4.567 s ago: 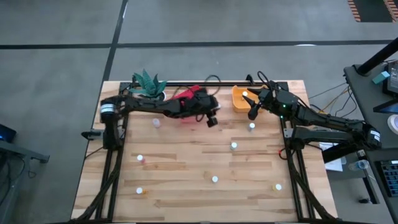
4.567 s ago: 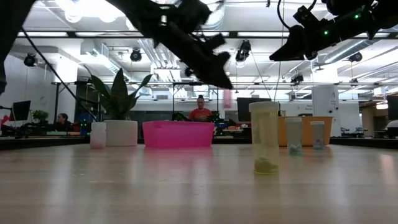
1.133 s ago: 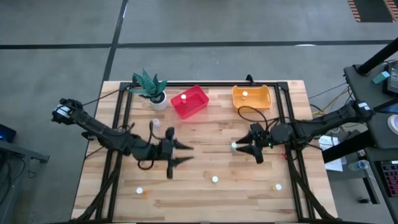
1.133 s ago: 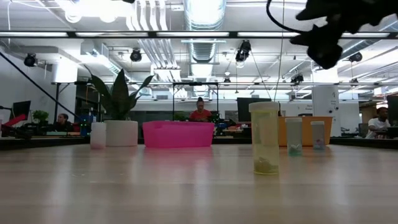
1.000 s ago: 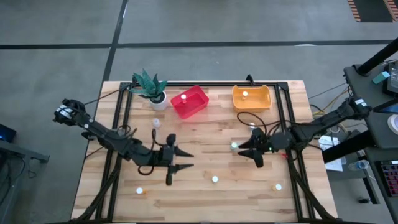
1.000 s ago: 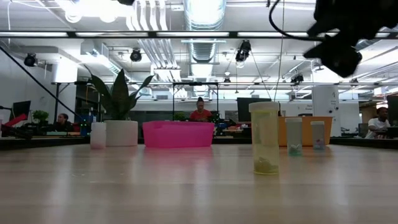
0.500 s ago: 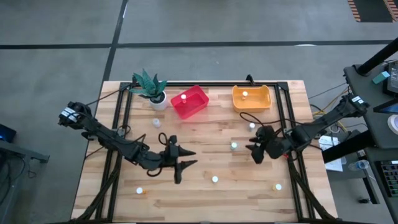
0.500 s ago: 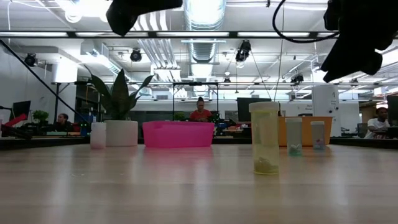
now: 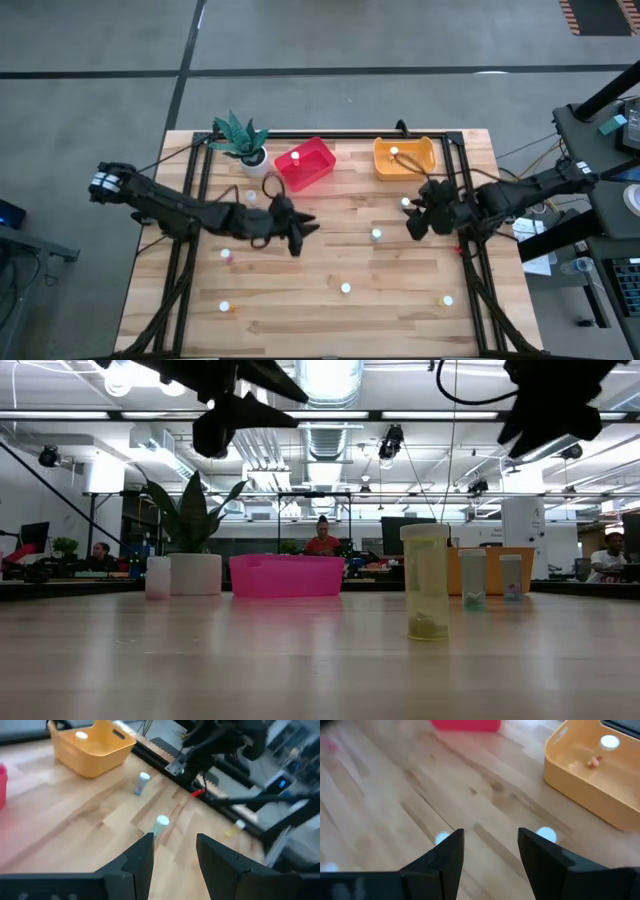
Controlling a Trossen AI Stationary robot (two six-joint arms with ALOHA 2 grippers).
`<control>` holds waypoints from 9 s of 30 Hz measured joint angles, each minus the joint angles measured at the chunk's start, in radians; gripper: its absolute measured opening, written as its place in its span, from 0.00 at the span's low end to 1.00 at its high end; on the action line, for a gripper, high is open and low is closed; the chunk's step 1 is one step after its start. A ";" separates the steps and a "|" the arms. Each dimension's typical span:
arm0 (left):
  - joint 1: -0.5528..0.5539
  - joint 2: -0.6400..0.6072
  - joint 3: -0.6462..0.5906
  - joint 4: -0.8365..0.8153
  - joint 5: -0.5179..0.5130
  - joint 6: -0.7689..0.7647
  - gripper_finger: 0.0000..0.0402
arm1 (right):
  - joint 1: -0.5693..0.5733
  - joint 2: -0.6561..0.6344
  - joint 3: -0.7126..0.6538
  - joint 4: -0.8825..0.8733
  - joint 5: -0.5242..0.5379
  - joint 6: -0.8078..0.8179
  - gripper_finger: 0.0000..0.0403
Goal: Pick and place medicine bottles into bin by pill shape (circle, oval)
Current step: Put the blue capsule bottle into the yellow bin, then put the pink capsule bottle into the yellow bin
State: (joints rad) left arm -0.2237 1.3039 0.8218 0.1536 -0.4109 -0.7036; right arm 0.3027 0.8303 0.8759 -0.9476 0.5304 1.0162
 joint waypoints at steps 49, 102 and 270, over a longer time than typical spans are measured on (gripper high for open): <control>0.473 -0.040 0.073 -0.110 0.093 -0.200 0.33 | -0.681 0.411 0.194 -0.266 -0.598 -0.061 0.62; 0.472 -0.046 0.078 -0.109 0.104 -0.071 0.33 | -0.713 0.447 0.307 -0.200 -0.557 -0.117 0.26; -0.150 -0.015 -0.038 -1.253 0.501 -0.777 0.49 | -0.560 0.435 0.429 -0.041 -0.320 -0.327 0.43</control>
State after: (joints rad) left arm -0.3733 1.2888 0.7838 -1.0996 0.0902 -1.4807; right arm -0.2573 1.2655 1.3045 -0.9890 0.2104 0.6887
